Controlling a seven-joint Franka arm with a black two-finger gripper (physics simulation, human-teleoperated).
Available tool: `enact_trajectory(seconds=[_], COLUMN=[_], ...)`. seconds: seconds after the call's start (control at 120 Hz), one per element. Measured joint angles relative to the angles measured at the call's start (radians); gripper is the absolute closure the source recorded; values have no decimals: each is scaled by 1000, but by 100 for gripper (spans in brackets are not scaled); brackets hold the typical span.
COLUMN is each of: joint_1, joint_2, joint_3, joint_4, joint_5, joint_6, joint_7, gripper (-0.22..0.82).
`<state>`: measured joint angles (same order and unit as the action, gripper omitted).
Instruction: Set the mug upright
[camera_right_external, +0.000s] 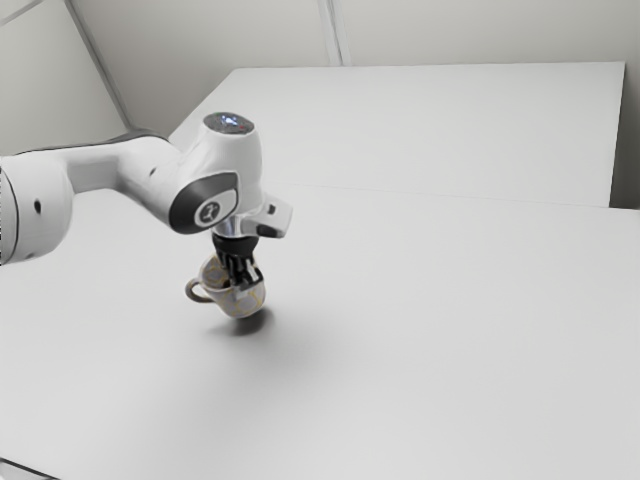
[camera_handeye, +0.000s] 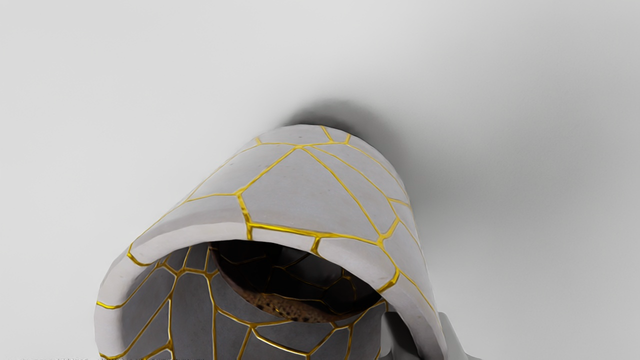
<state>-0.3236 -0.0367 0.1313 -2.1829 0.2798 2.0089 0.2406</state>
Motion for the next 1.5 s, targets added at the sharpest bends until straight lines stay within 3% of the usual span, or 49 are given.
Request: enact_trajectory(seconds=[0.383,1.15,1.425,1.5], joint_1=[-59,-53,-53,-53], joint_2=[36,127,127,127], joint_3=[-1,-10,-10,-10], joint_4=[27,58,56,56], joint_5=[-5,-133,-159,-162], joint_6=[-33,68,78,77], joint_7=[-132,-252,-262,-263], gripper=[78,78,64,54])
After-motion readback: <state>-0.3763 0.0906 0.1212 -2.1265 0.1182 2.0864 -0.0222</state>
